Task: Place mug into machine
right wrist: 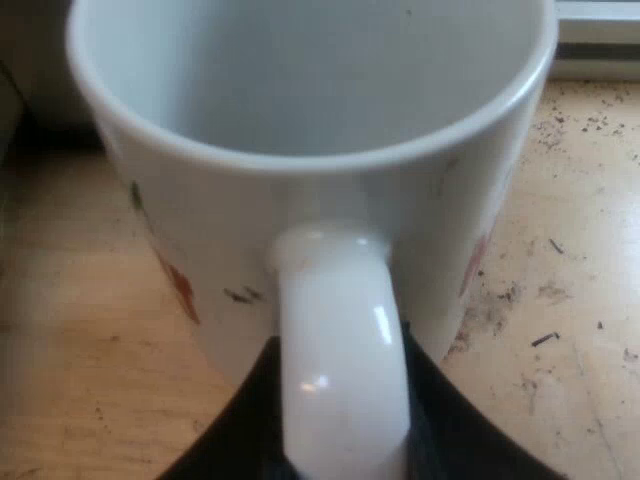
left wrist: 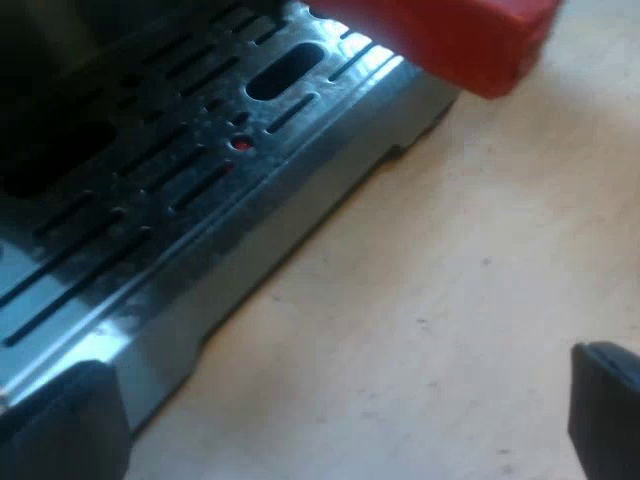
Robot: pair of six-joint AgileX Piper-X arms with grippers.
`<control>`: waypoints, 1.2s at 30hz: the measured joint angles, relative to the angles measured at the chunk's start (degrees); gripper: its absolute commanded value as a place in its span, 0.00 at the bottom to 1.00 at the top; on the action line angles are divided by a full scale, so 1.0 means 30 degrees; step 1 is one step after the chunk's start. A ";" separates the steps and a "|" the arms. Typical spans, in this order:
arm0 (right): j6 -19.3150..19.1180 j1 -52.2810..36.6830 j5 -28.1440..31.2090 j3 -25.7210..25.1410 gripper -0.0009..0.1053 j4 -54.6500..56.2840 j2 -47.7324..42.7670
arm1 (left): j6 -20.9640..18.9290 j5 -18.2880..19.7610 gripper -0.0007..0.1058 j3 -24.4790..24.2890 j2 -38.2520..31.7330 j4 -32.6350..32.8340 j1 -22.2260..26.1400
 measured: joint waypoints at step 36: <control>0.2268 1.3674 0.3141 0.0187 0.01 1.3326 -1.3172 | -0.0314 -0.2068 0.86 0.1948 0.0000 -0.5541 0.0000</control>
